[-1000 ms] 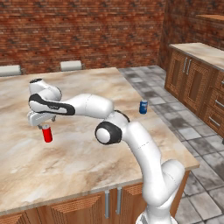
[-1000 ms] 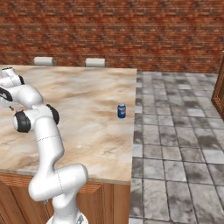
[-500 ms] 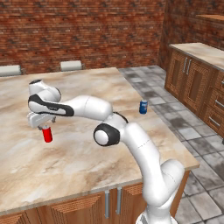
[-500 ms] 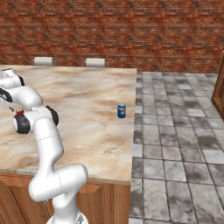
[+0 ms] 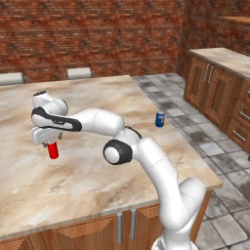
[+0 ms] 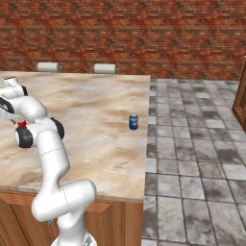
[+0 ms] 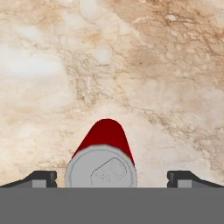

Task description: Four empty soda cans are scattered around the kitchen. Gather all the cans and cluster them next to the stove for recycling.

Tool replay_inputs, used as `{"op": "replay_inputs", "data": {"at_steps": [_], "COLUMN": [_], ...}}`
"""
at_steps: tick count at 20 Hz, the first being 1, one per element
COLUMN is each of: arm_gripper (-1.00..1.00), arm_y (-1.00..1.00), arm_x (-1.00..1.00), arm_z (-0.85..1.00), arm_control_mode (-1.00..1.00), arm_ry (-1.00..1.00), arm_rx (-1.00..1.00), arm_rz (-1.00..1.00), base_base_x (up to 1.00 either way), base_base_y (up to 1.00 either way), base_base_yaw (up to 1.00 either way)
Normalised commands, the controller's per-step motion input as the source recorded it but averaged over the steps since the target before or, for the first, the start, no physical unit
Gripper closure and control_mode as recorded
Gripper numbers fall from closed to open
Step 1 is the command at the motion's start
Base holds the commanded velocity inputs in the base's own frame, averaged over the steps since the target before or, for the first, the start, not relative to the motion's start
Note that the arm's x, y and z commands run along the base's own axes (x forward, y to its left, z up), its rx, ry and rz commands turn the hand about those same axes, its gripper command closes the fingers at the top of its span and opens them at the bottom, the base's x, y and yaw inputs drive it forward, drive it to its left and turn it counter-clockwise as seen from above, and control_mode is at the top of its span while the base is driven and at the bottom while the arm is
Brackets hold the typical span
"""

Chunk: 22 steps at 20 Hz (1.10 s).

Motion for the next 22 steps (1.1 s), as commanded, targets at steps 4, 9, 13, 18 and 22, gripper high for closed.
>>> {"op": "replay_inputs", "data": {"at_steps": [4, 9, 13, 18, 22], "arm_gripper": [-1.0, -1.0, -1.0, -1.0, -1.0], "arm_y": [0.03, 0.04, 0.0, 0.0, 0.0], "arm_x": [0.05, 0.01, 0.0, 0.0, 0.0], "arm_z": [-0.07, -0.02, -0.09, -0.08, -0.13], "arm_control_mode": [-1.0, -1.0, -1.0, -1.0, -1.0], "arm_ry": [0.0, 0.01, 0.03, 0.03, 0.02], "arm_rx": [0.0, 0.0, 0.0, 0.0, 0.0], "arm_rz": [0.0, 0.0, 0.0, 0.0, 0.0], "base_base_x": [0.0, 0.0, 0.0, 0.0, 0.0], "base_base_y": [0.0, 0.0, 0.0, 0.0, 0.0], "base_base_yaw": [0.0, 0.0, 0.0, 0.0, 0.0]}}
